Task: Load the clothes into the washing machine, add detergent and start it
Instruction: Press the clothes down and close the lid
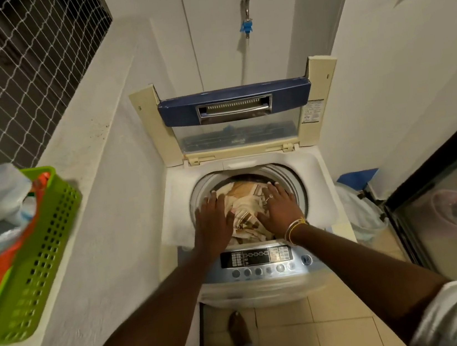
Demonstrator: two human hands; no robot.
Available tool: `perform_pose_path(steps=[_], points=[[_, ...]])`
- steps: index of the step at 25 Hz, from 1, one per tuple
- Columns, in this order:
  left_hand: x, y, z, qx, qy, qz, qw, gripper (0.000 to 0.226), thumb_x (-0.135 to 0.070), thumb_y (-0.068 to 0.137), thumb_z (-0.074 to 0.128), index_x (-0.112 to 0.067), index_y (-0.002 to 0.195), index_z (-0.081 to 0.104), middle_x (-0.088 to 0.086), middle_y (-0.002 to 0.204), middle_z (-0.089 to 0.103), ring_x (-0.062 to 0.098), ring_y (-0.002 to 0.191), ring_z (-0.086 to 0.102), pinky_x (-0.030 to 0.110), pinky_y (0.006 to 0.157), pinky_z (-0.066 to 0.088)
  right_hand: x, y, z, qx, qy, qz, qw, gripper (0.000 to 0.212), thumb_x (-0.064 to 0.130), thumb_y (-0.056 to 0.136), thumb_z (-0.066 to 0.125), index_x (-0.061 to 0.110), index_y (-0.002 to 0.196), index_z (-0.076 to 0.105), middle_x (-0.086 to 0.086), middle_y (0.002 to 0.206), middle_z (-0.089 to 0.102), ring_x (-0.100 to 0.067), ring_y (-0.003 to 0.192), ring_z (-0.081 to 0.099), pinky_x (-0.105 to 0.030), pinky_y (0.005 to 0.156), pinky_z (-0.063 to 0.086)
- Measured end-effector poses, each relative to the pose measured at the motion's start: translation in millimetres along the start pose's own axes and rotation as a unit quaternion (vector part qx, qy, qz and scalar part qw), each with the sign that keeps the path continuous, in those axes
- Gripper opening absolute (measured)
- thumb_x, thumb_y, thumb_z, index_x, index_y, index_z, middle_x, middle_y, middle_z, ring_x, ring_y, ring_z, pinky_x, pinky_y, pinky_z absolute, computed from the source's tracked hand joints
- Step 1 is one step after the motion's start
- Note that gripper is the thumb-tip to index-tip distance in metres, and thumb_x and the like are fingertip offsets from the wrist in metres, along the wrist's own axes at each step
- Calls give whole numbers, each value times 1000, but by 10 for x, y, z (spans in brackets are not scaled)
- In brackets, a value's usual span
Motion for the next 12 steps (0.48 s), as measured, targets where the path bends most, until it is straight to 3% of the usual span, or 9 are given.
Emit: perform_pose_path(steps=[12], points=[[-34, -275, -85, 22, -6, 23, 999, 55, -38, 100, 46, -15, 149, 35, 11, 157, 33, 32, 145, 30, 52, 116, 28, -58, -253, -8, 2, -9, 6, 1000, 73, 55, 99, 29, 13, 156, 12, -7, 164, 3, -26, 151, -4, -51, 121, 7]])
Point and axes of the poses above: each hand's wrist, its own y-axis towards the middle knuckle, its own z-axis out of the palm, x = y × z, the point moved 2 cm from there along y, towards the middle knuckle
